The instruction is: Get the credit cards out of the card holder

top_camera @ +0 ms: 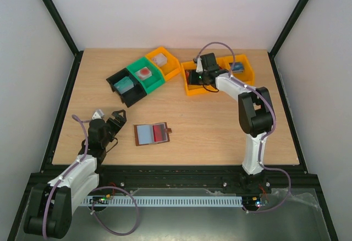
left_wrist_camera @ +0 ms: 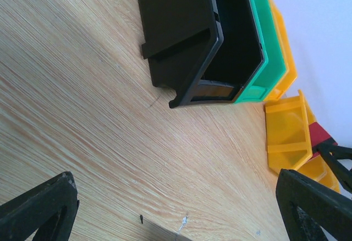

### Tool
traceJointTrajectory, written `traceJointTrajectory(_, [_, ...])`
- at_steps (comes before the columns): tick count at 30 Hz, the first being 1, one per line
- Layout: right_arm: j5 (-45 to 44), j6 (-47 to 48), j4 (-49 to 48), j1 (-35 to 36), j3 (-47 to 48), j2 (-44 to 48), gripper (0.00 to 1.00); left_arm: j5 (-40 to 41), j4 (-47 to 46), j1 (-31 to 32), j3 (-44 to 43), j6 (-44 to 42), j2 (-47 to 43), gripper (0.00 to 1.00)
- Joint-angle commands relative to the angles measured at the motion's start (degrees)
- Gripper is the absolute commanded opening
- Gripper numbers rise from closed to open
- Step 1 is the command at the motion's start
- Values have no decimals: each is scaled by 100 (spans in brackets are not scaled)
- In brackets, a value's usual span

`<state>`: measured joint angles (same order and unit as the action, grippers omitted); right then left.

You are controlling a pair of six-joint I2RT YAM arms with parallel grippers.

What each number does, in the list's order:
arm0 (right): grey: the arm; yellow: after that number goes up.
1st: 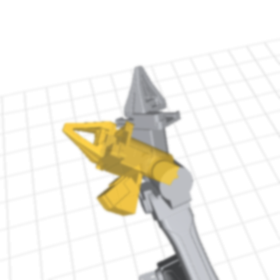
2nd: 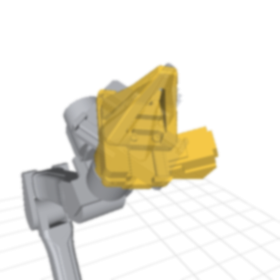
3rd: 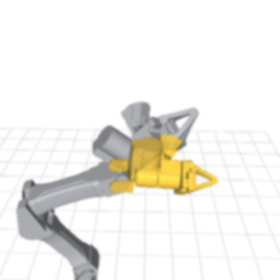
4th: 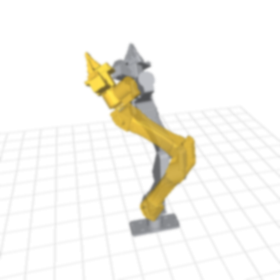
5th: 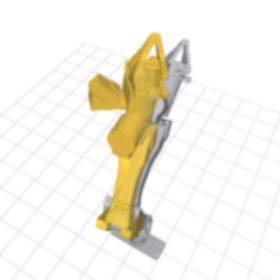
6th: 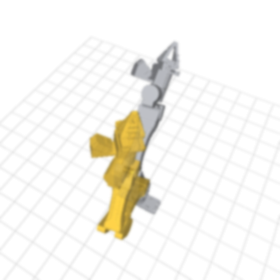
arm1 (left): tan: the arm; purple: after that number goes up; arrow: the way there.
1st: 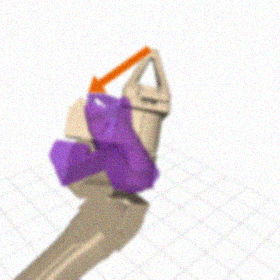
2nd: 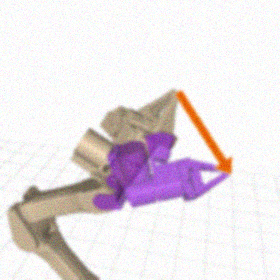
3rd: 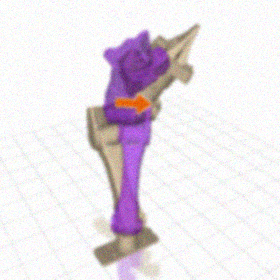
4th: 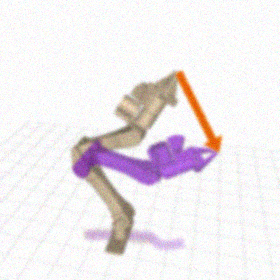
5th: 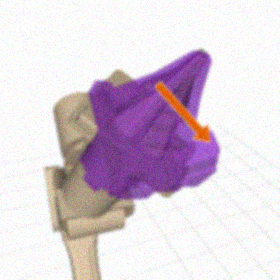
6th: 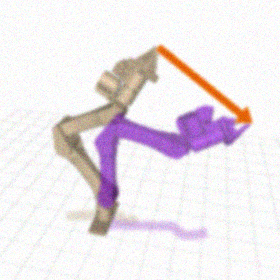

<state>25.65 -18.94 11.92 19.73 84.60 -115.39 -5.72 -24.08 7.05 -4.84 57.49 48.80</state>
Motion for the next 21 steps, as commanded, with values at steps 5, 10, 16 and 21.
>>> traceJointTrajectory(5, [-269,576,870,178,845,86,2,62,-134,-40,71,3,7,99])
traceJointTrajectory(10, [-1349,1720,2100,51,1786,424,2,62,-159,-38,75,4,-2,99])
traceJointTrajectory(16, [-2547,3141,2216,-198,2057,716,2,53,-159,-41,72,-2,-14,99])
traceJointTrajectory(21, [-2683,4636,2052,-322,2084,545,2,53,-163,-37,69,-11,-34,99])
